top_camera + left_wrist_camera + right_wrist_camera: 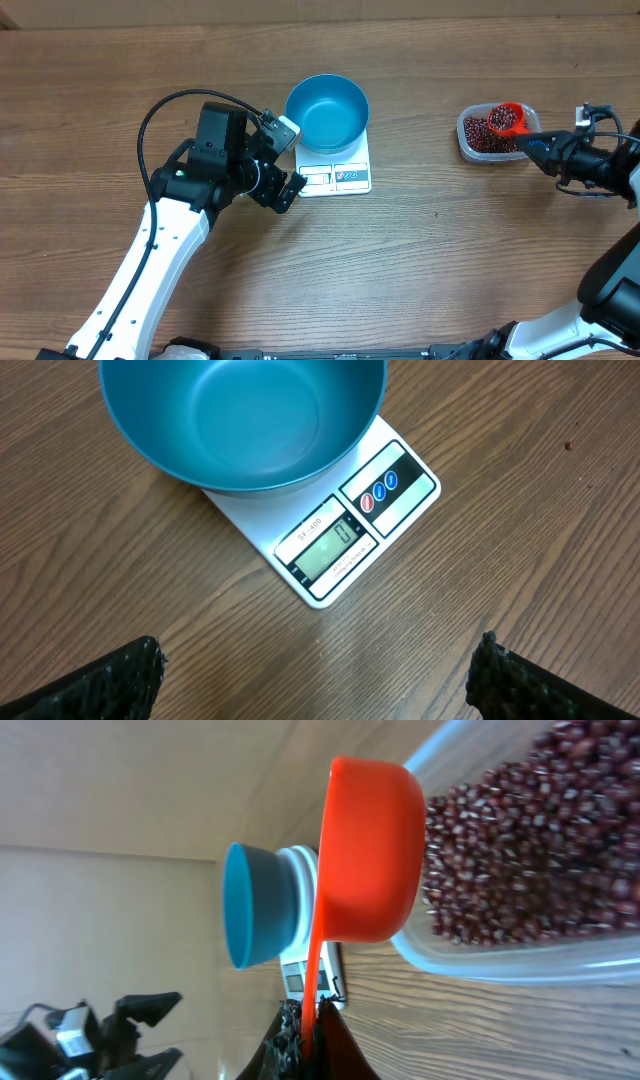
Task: Scoop item into bowl and weigh 150g on scale
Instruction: 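Carry the filled scoop left over the teal bowl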
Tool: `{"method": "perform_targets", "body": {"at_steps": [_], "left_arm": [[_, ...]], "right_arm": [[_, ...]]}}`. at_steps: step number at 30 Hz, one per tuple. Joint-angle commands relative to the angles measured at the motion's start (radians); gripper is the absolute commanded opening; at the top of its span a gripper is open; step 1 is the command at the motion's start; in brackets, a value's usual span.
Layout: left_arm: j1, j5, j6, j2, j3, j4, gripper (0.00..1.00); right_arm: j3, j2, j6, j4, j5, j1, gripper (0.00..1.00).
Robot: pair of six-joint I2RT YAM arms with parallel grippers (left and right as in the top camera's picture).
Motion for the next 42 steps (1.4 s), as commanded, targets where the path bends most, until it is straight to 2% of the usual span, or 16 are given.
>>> {"method": "perform_targets", "body": {"at_steps": [1,7,17,28,35,42], "left_arm": [[-0.007,0.018,0.023,-0.015,-0.002,0.001,1.0],[-0.007,0.018,0.023,-0.015,-0.002,0.001,1.0],[-0.007,0.018,0.023,-0.015,-0.002,0.001,1.0],[-0.007,0.018,0.023,-0.015,-0.002,0.001,1.0],[-0.007,0.018,0.023,-0.015,-0.002,0.001,1.0],[-0.007,0.018,0.023,-0.015,-0.002,0.001,1.0]], "right_arm": [[-0.005,0.008,-0.014,0.004,-0.11,0.006,0.04],[0.024,0.004,-0.009,0.003,-0.176,0.063,0.04],[0.137,0.002,0.044,0.013,-0.184,0.254,0.04],[0.196,0.002,0.197,0.187,-0.102,0.481,0.04],[0.196,0.002,0.225,0.292,0.064,0.621,0.04],[0.196,0.002,0.216,0.353,0.339,0.739,0.04]]}}
